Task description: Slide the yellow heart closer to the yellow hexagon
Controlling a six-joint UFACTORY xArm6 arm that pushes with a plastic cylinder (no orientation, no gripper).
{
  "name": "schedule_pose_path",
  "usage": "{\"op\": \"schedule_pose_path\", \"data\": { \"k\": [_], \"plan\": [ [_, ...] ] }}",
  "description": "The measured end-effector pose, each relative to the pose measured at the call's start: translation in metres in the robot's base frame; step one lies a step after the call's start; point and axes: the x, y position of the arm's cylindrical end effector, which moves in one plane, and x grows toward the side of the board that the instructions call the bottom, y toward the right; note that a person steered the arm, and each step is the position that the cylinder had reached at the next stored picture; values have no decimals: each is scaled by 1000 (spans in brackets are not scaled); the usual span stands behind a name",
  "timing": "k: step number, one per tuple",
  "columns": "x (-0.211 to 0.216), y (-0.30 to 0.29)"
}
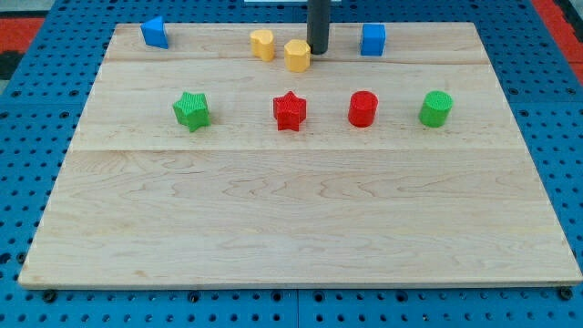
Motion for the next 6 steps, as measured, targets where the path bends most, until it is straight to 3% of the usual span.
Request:
{"op": "schedule_pose_path", "data": {
  "k": [2,4,6],
  "plan": [
    [-69,-12],
    [-71,-75],
    [-35,-81]
  ]
}}
